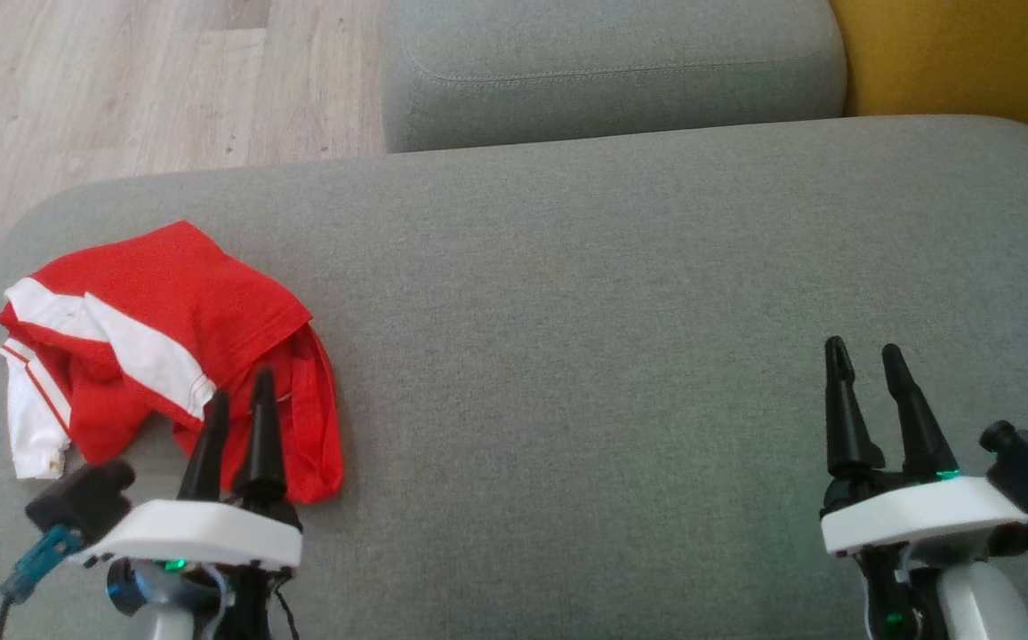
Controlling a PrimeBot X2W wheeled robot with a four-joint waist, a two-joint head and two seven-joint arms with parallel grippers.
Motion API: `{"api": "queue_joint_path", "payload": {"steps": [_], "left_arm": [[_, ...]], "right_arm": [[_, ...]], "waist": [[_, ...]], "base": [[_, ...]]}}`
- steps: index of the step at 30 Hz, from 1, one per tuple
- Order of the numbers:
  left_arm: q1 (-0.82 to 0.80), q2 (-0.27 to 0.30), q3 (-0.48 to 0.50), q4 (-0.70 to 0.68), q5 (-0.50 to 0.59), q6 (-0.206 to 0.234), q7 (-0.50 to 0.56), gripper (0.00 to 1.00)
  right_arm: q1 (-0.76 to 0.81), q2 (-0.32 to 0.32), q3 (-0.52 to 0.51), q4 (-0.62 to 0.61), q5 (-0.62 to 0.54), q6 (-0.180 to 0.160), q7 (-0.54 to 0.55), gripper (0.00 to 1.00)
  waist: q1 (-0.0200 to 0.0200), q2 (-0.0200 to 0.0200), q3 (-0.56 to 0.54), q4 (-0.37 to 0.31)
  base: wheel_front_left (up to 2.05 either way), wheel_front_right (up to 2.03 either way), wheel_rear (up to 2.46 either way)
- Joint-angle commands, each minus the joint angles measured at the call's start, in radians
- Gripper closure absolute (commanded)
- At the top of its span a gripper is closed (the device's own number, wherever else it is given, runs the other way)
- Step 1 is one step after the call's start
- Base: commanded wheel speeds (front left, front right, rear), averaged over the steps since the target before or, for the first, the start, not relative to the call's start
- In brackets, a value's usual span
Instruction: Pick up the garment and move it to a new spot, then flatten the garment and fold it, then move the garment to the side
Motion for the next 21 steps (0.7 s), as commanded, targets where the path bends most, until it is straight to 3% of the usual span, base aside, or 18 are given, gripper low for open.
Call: {"api": "queue_joint_path", "payload": {"steps": [1, 21], "left_arm": [[-0.033, 0.016, -0.001, -0.05, 0.069, 0.012, -0.018, 0.0], [-0.04, 0.106, -0.191, -0.046, 0.352, 0.152, -0.076, 0.0]], "right_arm": [[-0.046, -0.007, 0.025, -0.037, -0.056, 0.0, -0.018, 0.0], [-0.029, -0.008, 0.07, -0.021, -0.341, -0.001, -0.077, 0.0]], "waist": [[0.0, 0.0, 0.0, -0.001], [0.0, 0.0, -0.01, -0.005]], "base": [[0.0, 0.0, 0.0], [0.0, 0.0, 0.0]]}}
